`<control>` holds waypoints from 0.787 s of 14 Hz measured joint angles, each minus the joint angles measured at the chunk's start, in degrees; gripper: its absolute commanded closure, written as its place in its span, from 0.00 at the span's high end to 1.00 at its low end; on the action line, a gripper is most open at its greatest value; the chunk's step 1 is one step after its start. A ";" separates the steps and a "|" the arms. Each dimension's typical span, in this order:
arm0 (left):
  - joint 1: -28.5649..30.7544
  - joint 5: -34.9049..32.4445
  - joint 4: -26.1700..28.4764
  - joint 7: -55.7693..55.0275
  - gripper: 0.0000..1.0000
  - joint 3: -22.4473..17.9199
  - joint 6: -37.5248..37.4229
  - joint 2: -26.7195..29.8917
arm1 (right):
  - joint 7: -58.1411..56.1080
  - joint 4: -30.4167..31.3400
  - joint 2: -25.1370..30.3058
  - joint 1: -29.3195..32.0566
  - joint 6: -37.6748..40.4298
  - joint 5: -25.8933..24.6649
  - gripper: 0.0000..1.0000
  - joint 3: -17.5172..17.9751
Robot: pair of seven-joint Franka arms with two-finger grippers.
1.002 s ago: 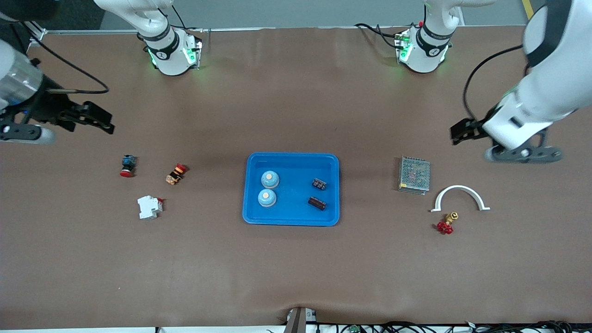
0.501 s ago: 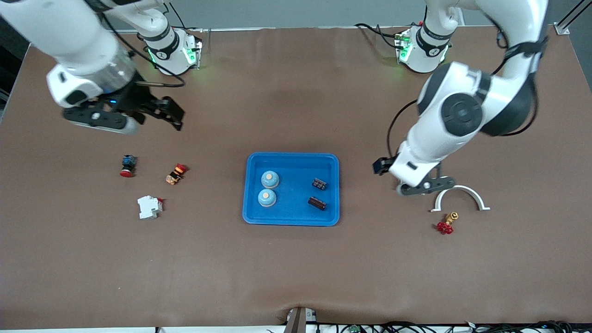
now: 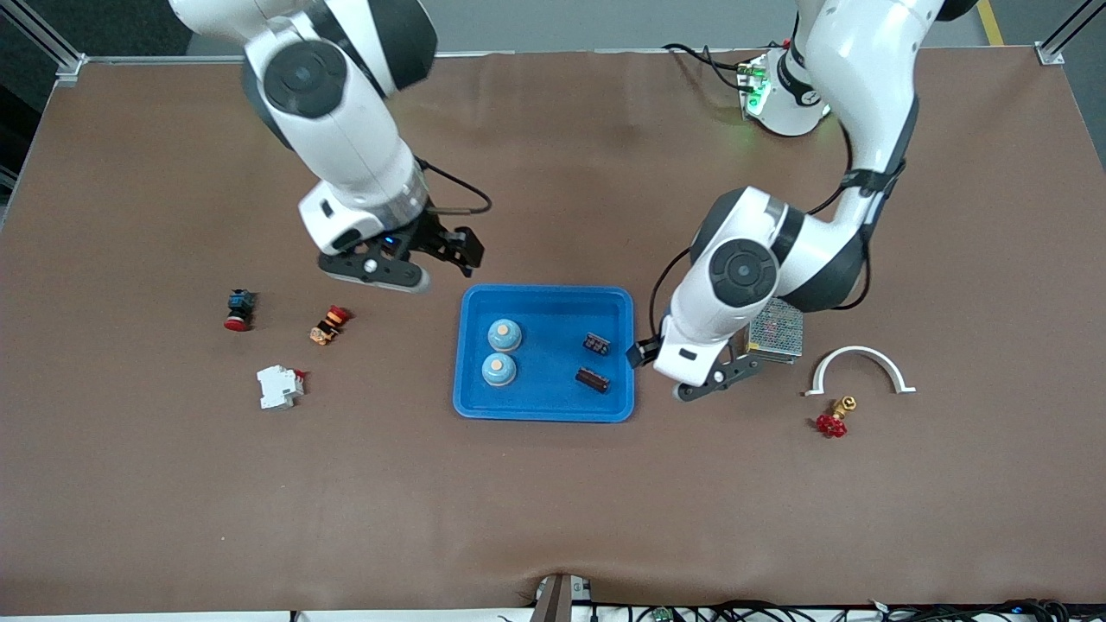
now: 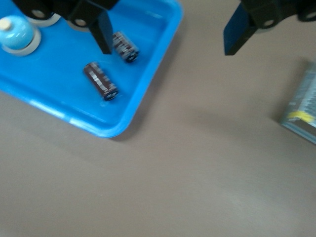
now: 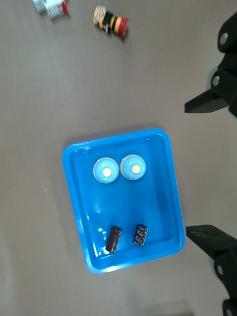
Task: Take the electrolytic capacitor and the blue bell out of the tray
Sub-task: 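Reach the left gripper to a capacitor while the right gripper reaches a bell, then grasp the capacitor with the left gripper while the right gripper grasps a bell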
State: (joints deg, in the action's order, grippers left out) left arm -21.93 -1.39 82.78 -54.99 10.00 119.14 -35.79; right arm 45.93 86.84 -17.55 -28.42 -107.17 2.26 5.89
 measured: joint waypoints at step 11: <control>-5.89 0.00 -4.21 -19.95 0.72 -0.03 16.89 -13.37 | -4.36 0.00 -14.52 -5.04 -12.13 -2.65 1.00 -0.74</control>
State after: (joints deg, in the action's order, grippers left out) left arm -27.82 -1.39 78.57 -74.94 9.98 136.03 -49.16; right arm 41.56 86.84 -32.07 -33.46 -119.31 -0.39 5.15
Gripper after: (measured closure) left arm 0.211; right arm 0.000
